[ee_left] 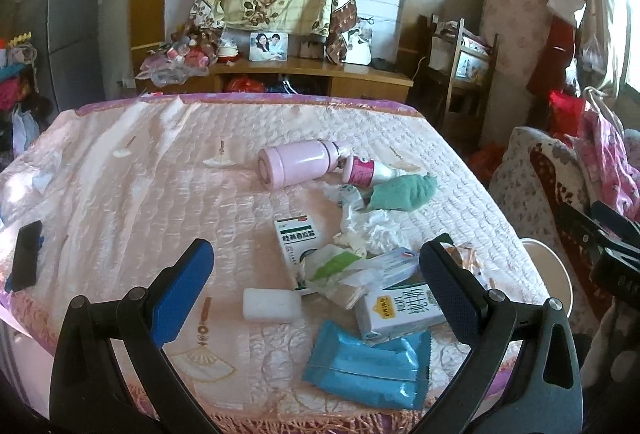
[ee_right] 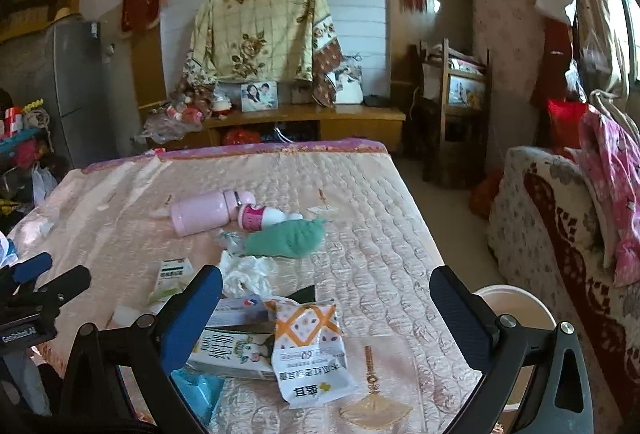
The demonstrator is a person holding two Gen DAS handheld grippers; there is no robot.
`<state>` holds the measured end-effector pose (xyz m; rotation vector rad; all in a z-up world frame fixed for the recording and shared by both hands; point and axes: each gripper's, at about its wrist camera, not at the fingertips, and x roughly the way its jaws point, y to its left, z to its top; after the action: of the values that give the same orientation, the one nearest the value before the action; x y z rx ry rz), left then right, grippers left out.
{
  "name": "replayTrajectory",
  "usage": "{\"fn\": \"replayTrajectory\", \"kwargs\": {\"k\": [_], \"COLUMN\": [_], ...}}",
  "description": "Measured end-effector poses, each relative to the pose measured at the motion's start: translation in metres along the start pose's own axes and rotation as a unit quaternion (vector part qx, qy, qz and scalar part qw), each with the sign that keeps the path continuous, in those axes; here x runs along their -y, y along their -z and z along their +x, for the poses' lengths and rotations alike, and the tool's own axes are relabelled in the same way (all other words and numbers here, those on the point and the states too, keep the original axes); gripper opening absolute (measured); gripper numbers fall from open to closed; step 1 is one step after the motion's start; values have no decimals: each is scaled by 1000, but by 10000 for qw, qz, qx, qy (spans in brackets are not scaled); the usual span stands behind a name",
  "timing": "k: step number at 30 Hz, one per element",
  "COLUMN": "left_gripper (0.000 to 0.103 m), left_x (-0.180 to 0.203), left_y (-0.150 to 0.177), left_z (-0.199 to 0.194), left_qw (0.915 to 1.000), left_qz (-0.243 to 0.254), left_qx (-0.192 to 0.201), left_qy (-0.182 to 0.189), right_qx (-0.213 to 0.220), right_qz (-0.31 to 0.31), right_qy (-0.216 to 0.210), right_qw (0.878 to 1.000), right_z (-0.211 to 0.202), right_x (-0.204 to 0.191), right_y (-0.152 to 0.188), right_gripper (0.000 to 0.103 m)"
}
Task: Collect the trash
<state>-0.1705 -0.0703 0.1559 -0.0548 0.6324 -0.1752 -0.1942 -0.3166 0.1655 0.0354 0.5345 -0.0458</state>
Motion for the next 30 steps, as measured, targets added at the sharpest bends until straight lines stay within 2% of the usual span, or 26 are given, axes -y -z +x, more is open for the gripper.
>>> {"fn": "replayTrajectory", "kwargs": {"k": [11,30], "left_gripper": [102,102], "left_x": [7,6], "left_y": [0,-1], "left_z": [-6,-3], "left_qw": [9998,9997], "left_qz": [28,-68], "left_qx": [200,194], "left_qy": [-62,-92], "right_qx": [114,82], "right_qz": [36,-59], "right_qy": [-76,-86], "right_qw": [9999,9999], "right_z": [-7,-6], "right_x": [-4,-8], "right_y": [1,1], "right_gripper": [103,103]}}
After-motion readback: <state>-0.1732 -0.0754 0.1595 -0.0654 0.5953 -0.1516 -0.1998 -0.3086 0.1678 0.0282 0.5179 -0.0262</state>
